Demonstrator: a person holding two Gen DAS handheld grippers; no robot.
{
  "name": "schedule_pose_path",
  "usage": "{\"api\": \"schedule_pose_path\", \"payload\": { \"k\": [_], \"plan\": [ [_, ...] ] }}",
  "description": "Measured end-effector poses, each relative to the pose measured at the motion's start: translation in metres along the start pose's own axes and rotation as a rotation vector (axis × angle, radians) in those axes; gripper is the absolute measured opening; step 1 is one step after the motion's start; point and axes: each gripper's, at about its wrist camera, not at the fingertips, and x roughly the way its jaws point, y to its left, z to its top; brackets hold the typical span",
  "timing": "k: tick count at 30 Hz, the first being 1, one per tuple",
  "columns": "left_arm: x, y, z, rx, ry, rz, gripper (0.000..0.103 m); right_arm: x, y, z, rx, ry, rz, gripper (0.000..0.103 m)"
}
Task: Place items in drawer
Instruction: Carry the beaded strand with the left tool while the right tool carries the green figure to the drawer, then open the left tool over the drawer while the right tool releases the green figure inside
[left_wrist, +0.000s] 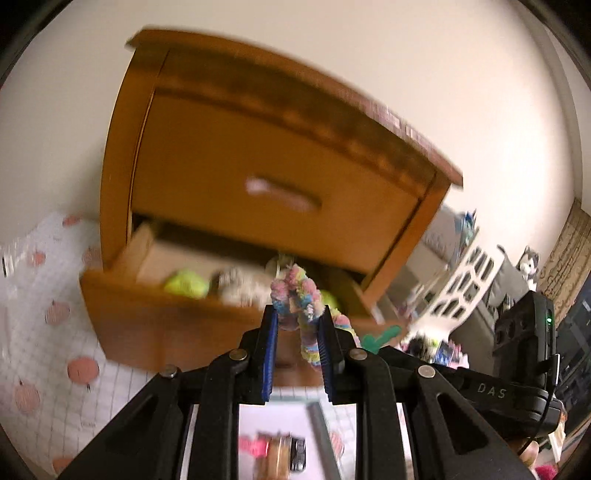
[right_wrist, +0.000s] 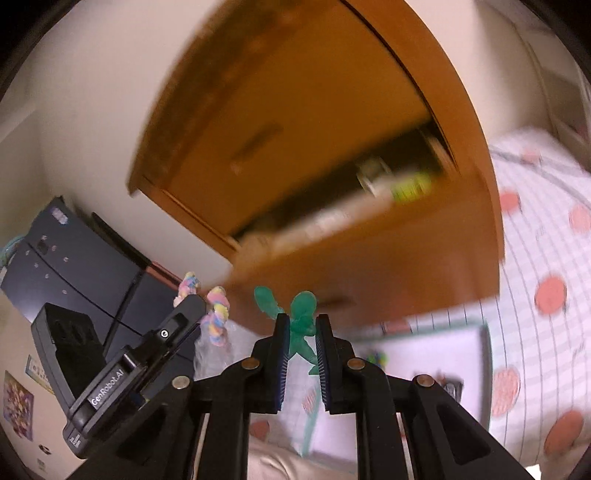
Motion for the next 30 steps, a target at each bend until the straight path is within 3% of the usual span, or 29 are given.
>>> {"api": "schedule_pose_path", "payload": {
  "k": [9, 20, 25, 30],
  "plan": [
    [0.010, 0.005, 0.050, 0.003, -0.051, 0.046, 0.022, -0.007, 0.027, 0.066, -0.052, -0.077, -0.034, 0.015],
    [0.056, 0.031, 0.046, -0.008, 0.068, 0.150, 0.027, 0.038, 0.007, 0.093, -0.047, -0.024, -0.190, 0.015],
    [0.062, 0.037, 0.041, -0.015, 0.094, 0.162, 0.049, 0.047, -0.001, 0.093, -0.049, -0.003, -0.256, 0.017],
    [0.065, 0.039, 0.035, -0.012, 0.109, 0.169, 0.061, 0.050, -0.009, 0.090, -0.040, 0.018, -0.277, 0.033]
  ]
}}
